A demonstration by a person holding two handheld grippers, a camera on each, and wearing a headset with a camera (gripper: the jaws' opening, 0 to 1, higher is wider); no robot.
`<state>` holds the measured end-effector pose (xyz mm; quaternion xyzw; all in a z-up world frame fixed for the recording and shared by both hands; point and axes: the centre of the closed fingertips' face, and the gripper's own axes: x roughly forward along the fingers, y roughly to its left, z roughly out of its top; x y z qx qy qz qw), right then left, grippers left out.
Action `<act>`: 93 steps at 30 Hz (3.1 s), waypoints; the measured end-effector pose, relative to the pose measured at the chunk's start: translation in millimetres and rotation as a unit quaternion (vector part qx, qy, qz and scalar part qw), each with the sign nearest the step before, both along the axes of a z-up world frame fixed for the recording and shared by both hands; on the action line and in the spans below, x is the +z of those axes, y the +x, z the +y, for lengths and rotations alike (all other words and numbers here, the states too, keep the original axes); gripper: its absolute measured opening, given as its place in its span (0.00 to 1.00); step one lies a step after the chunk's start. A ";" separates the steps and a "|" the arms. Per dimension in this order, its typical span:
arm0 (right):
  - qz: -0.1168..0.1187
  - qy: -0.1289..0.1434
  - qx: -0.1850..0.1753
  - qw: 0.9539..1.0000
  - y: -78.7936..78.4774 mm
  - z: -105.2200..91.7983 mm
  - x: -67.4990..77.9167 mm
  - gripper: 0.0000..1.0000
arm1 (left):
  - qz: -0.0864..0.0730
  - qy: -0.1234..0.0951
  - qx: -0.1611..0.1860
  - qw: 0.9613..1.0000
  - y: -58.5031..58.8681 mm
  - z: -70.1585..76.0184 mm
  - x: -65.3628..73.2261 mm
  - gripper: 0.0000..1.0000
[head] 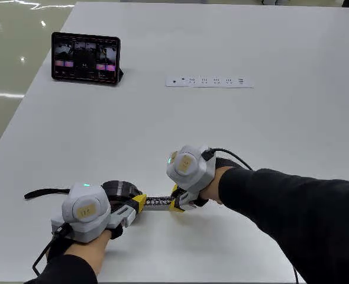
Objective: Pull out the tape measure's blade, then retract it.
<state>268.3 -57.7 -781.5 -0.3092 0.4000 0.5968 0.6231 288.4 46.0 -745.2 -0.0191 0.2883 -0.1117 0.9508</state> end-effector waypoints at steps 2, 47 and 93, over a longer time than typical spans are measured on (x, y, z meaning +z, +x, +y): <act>0.001 0.001 0.000 1.000 -0.1 0.6 0.3 0.10 | 0.000 0.000 0.000 1.000 0.0 0.0 0.0 0.59; 0.004 0.034 -0.012 0.999 -2.5 33.6 0.8 0.11 | 0.002 -0.009 0.004 1.000 -0.1 1.5 0.3 0.59; -0.003 0.073 -0.012 0.997 -3.5 58.7 1.7 0.12 | -0.004 -0.010 0.002 1.000 0.6 0.5 0.4 0.61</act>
